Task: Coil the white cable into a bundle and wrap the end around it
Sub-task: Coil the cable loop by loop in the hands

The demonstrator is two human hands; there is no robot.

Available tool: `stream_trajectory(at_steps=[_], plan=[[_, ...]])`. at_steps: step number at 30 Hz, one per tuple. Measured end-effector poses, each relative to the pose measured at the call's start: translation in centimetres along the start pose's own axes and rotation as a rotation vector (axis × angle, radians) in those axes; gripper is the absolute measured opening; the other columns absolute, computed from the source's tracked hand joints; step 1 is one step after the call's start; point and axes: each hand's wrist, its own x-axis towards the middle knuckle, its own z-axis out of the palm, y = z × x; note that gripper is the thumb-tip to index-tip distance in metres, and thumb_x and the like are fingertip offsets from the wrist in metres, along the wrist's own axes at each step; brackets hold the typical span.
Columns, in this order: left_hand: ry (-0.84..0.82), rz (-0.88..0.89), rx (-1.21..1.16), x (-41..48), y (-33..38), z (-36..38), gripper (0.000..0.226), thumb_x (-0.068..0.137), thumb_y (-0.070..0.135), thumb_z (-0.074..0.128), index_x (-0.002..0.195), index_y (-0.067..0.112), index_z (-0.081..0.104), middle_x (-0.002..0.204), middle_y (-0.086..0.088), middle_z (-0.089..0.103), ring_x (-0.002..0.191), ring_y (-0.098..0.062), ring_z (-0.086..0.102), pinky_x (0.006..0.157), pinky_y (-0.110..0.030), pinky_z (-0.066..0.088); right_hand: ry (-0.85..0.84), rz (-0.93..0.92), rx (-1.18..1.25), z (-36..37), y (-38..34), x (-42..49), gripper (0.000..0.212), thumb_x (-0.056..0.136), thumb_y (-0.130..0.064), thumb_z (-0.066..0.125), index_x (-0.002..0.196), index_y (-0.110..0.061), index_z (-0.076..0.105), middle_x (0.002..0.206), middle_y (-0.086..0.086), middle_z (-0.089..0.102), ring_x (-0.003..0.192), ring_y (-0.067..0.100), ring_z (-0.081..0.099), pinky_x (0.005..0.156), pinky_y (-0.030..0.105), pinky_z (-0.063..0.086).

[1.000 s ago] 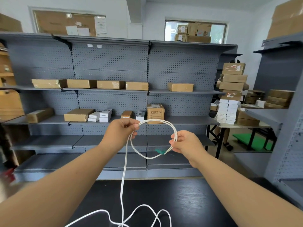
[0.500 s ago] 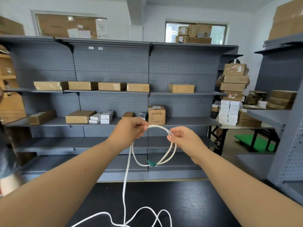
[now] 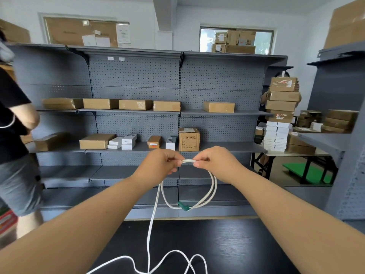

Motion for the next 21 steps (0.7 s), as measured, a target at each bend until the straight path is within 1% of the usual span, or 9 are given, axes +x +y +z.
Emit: stream_trajectory(at_steps=[2, 4, 7, 9, 11, 14, 17, 19, 21], plan=[[0.011, 0.015, -0.02, -0.1, -0.1, 0.1, 0.025, 0.091, 0.012, 0.057, 0.075, 0.029, 0.062, 0.073, -0.004, 0.061, 0.069, -0.013, 0.056, 0.064, -0.011, 0.047, 0.0, -0.008, -0.009, 0.0, 0.0, 0.0, 0.017, 0.09, -0.026, 0.058, 0.099, -0.024, 0.072, 0.062, -0.01, 0.053, 0.058, 0.006, 0.043, 0.052, 0.019, 0.028], [0.032, 0.024, -0.048, -0.3, -0.2, 0.2, 0.026, 0.091, 0.01, 0.057, 0.074, 0.03, 0.063, 0.071, -0.001, 0.061, 0.067, -0.011, 0.057, 0.063, -0.01, 0.047, 0.01, -0.02, -0.003, -0.1, -0.1, -0.1, 0.017, 0.09, -0.026, 0.058, 0.098, -0.023, 0.073, 0.065, -0.006, 0.056, 0.059, 0.007, 0.043, 0.052, 0.019, 0.029], [0.07, 0.025, -0.116, -0.3, -0.7, 0.7, 0.016, 0.09, 0.012, 0.059, 0.084, 0.025, 0.067, 0.071, 0.005, 0.062, 0.066, -0.007, 0.058, 0.065, -0.013, 0.05, 0.038, -0.022, 0.03, -0.1, -0.1, -0.2, 0.017, 0.089, -0.026, 0.059, 0.098, -0.023, 0.073, 0.066, -0.005, 0.058, 0.057, 0.006, 0.043, 0.053, 0.015, 0.028], [0.082, 0.01, -0.217, -0.4, -1.2, 0.9, 0.01, 0.09, 0.014, 0.06, 0.088, 0.019, 0.067, 0.075, 0.003, 0.065, 0.067, -0.007, 0.06, 0.066, -0.013, 0.052, 0.046, -0.016, 0.043, -0.1, -0.1, -0.2, 0.017, 0.089, -0.025, 0.059, 0.097, -0.022, 0.074, 0.073, -0.002, 0.063, 0.059, 0.005, 0.045, 0.054, 0.014, 0.029], [0.069, -0.023, -0.332, -0.5, -1.6, 1.0, 0.011, 0.091, 0.014, 0.057, 0.086, 0.017, 0.067, 0.079, -0.002, 0.067, 0.07, -0.011, 0.061, 0.071, -0.018, 0.053, 0.065, -0.004, 0.07, -0.1, -0.1, -0.1, 0.017, 0.088, -0.024, 0.06, 0.097, -0.02, 0.074, 0.081, 0.0, 0.068, 0.067, 0.006, 0.052, 0.058, 0.014, 0.033], [0.04, -0.093, -0.457, -0.8, -2.4, 1.2, 0.015, 0.093, 0.012, 0.053, 0.087, 0.017, 0.065, 0.079, -0.003, 0.069, 0.075, -0.014, 0.063, 0.079, -0.025, 0.053, 0.086, 0.026, 0.107, -0.4, 0.2, -0.3, 0.017, 0.088, -0.022, 0.062, 0.099, -0.016, 0.074, 0.095, 0.003, 0.072, 0.088, 0.015, 0.061, 0.075, 0.025, 0.042], [0.038, -0.142, -0.459, -1.3, -3.5, 1.5, 0.016, 0.094, 0.016, 0.051, 0.089, 0.016, 0.066, 0.084, -0.003, 0.071, 0.084, -0.017, 0.065, 0.087, -0.03, 0.053, 0.095, 0.034, 0.123, -0.9, 0.5, -0.4, 0.018, 0.088, -0.021, 0.061, 0.1, -0.015, 0.073, 0.093, 0.005, 0.072, 0.082, 0.019, 0.06, 0.07, 0.024, 0.038], [0.038, -0.166, -0.466, -1.7, -4.2, 1.8, 0.017, 0.095, 0.018, 0.051, 0.09, 0.014, 0.067, 0.087, -0.003, 0.071, 0.089, -0.018, 0.066, 0.088, -0.03, 0.053, 0.113, 0.055, 0.162, -1.1, 0.6, -0.6, 0.019, 0.088, -0.02, 0.062, 0.103, -0.015, 0.072, 0.088, -0.001, 0.069, 0.079, 0.012, 0.056, 0.073, 0.022, 0.037], [0.04, -0.196, -0.476, -2.2, -4.7, 2.2, 0.019, 0.096, 0.021, 0.049, 0.092, 0.014, 0.067, 0.089, -0.003, 0.072, 0.09, -0.017, 0.067, 0.088, -0.028, 0.052, 0.127, 0.063, 0.186, -1.3, 0.7, -0.7, 0.019, 0.088, -0.02, 0.062, 0.104, -0.016, 0.072, 0.09, -0.003, 0.067, 0.081, 0.009, 0.055, 0.076, 0.023, 0.038]])
